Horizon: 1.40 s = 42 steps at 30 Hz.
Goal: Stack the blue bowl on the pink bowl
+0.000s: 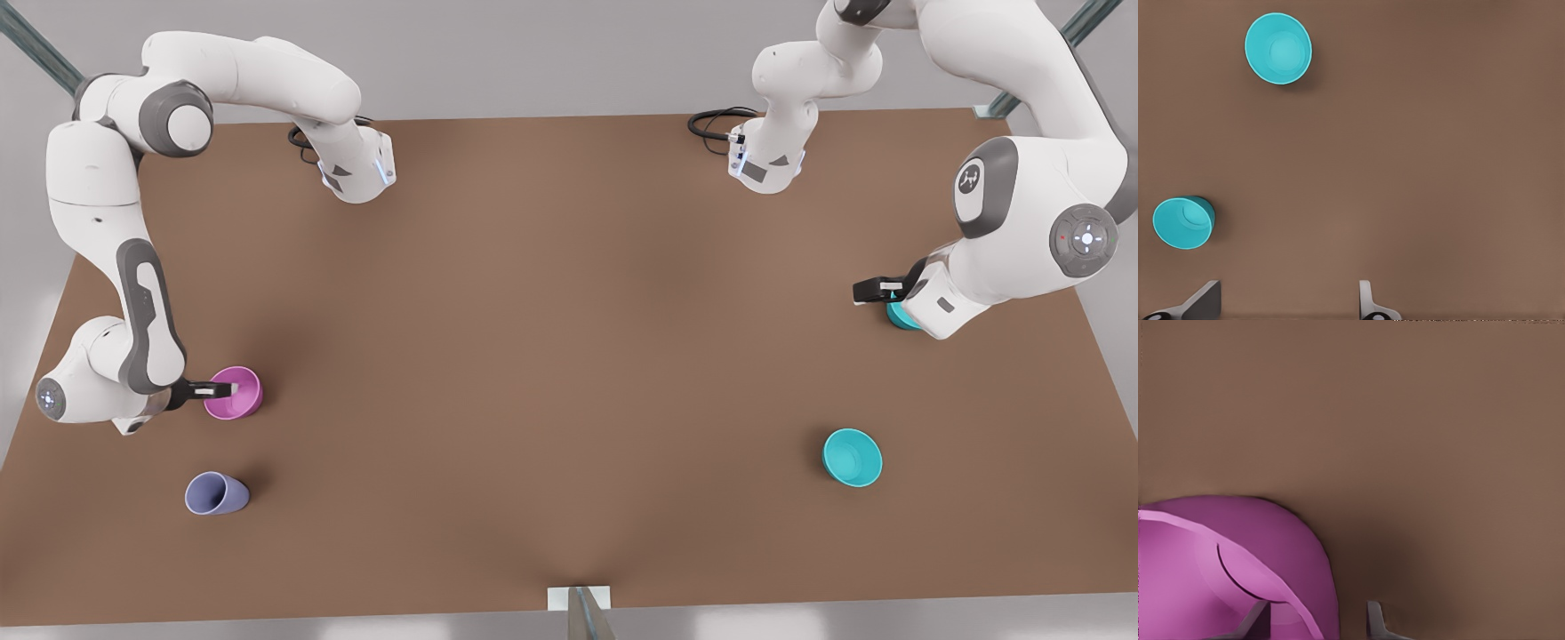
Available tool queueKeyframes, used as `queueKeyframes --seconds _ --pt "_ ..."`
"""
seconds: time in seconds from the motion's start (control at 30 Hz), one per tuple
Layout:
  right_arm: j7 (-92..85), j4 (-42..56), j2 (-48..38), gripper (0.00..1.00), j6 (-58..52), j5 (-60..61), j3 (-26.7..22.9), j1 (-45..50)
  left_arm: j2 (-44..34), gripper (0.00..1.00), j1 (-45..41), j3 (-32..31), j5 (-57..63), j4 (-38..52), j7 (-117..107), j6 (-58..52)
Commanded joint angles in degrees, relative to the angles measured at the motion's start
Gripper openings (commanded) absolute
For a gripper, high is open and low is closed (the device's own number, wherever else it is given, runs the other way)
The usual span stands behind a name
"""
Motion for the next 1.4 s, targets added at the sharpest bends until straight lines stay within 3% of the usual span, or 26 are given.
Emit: queueKeyframes --seconds 0.0,0.03,0.13,0.33,0.47,0.63,0.83,0.97,1.1,1.2,1.27,1.3,1.33,1.37 --pt "-5.0 0.1 0.0 0.38 0.4 -0.5 0.0 0.1 -0.1 1.00 0.0 0.0 0.0 0.0 -0.1 -0.1" --pt "-5.0 0.1 0.0 0.30 0.3 -0.5 0.1 0.1 -0.1 1.00 0.0 0.0 0.0 0.0 -0.1 -0.1" --pt "-5.4 0.4 0.0 0.22 -0.3 -0.1 0.2 0.1 -0.1 1.00 0.0 0.0 0.0 0.0 -0.1 -0.5" --pt "-3.4 1.8 -8.6 0.21 -12.5 4.1 8.8 0.8 -0.1 1.00 0.0 0.0 0.0 0.0 -0.1 -0.8" --pt "15.0 1.9 -8.1 0.21 -15.9 8.6 16.5 2.0 0.2 1.00 0.0 0.0 0.0 0.0 -0.1 -0.8" --pt "43.9 5.6 -6.3 0.21 -11.5 17.9 16.6 19.9 0.4 1.00 0.1 0.1 0.1 0.0 -0.1 -0.8" --pt "61.7 5.6 -1.2 0.21 5.0 19.7 16.5 34.1 1.1 1.00 0.1 0.3 0.3 -0.1 0.2 -0.8" --pt "69.4 6.1 3.7 0.21 16.1 19.2 16.1 40.1 9.3 1.00 1.1 4.5 -0.1 4.9 0.5 2.0" --pt "70.7 10.5 8.0 0.21 17.5 19.2 14.7 43.3 14.6 1.00 5.3 6.7 -0.8 5.3 6.2 13.6" --pt "70.4 13.4 11.2 0.21 17.5 19.2 14.7 43.4 23.1 1.00 5.3 6.2 -1.1 6.4 6.7 27.2" --pt "69.4 14.2 11.9 0.57 17.5 19.1 14.7 43.4 30.3 1.00 5.4 6.0 -2.3 13.3 6.7 27.6" --pt "69.4 14.2 12.0 0.88 17.6 19.1 14.7 43.4 31.9 1.00 6.2 6.0 -3.3 13.7 8.4 28.0" --pt "69.4 14.2 12.3 1.00 18.0 19.0 14.7 43.4 33.0 1.00 6.6 6.0 -5.9 13.2 10.0 31.0" --pt "69.4 14.2 12.2 1.00 18.0 19.0 14.7 43.4 34.2 1.00 7.1 6.0 -7.7 13.5 10.0 33.2"
